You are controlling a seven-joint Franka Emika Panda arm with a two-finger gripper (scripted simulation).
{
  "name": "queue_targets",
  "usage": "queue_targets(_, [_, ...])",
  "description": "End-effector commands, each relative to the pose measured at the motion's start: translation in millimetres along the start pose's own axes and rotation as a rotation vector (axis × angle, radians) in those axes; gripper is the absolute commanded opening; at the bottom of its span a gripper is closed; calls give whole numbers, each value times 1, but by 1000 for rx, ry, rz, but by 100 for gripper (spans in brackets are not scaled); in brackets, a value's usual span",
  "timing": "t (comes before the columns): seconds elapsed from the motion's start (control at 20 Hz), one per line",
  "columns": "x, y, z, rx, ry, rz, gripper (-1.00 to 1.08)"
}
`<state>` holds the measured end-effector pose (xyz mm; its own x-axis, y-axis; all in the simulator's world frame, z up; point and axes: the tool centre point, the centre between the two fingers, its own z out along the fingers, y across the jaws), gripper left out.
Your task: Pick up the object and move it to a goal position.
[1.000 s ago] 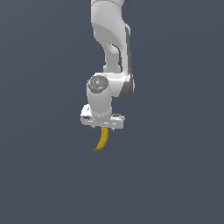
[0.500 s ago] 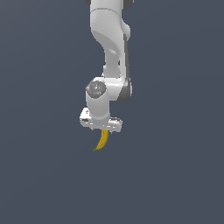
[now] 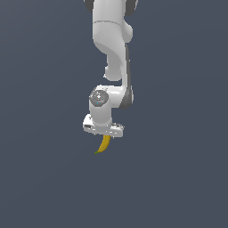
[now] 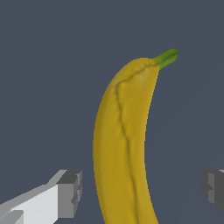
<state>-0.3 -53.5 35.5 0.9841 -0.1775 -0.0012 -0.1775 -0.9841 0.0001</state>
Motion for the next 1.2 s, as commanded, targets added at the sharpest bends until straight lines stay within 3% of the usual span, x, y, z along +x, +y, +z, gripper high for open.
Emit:
queue_targets(0.0, [0, 0, 10, 0, 1, 1, 100])
queue_targets(0.25, [1, 0, 17, 0, 1, 1, 100])
queue_targets(0.3, [1, 0, 17, 0, 1, 1, -100])
queue_targets(1.15, [0, -13, 1, 1, 2, -1, -100])
